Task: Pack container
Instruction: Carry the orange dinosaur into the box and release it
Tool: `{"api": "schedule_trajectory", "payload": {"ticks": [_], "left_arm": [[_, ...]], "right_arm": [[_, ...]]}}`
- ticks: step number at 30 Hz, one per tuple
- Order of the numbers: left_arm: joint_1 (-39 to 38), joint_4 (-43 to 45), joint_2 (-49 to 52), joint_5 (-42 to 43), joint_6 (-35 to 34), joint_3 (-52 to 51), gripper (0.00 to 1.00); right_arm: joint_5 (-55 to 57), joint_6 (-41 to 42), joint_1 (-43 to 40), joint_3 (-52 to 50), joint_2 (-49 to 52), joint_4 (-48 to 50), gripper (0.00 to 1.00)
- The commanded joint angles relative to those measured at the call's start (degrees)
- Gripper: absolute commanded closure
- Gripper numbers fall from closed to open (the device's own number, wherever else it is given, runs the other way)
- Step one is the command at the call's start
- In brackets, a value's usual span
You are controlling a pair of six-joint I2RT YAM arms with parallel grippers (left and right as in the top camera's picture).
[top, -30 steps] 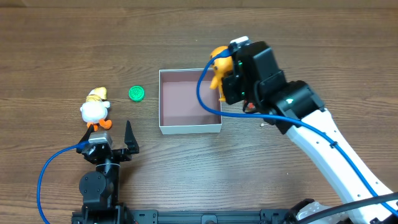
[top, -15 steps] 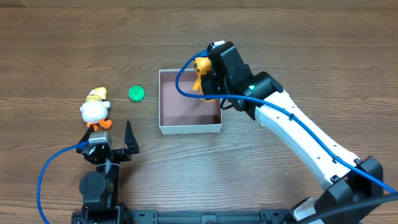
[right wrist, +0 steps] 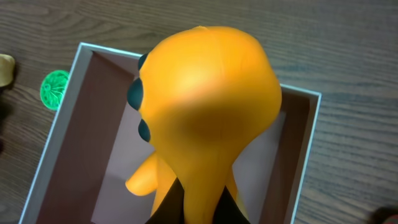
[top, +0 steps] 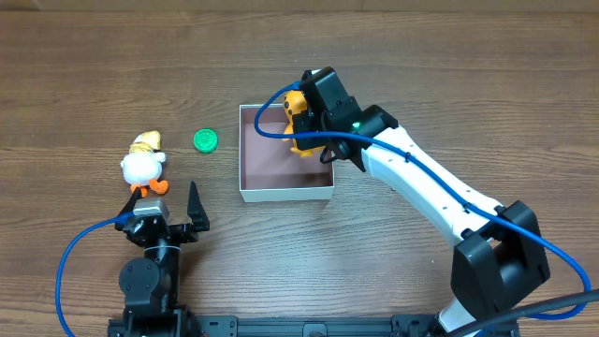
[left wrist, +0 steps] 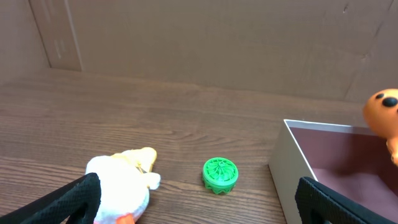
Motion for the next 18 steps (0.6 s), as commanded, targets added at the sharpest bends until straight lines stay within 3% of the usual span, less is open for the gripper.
{"api": "schedule_trajectory", "payload": {"ticks": [1, 18], "left_arm": [[0.26, 0.09, -0.42, 0.9, -0.52, -0.13, 0.0], [0.26, 0.09, -0.42, 0.87, -0.52, -0.15, 0.0]], "right_arm": [[-0.11, 0.9, 0.31, -0.94, -0.44, 0.44, 0.96], [-0.07, 1.92, 0.31, -4.28, 0.57, 2.56, 0.96]]}}
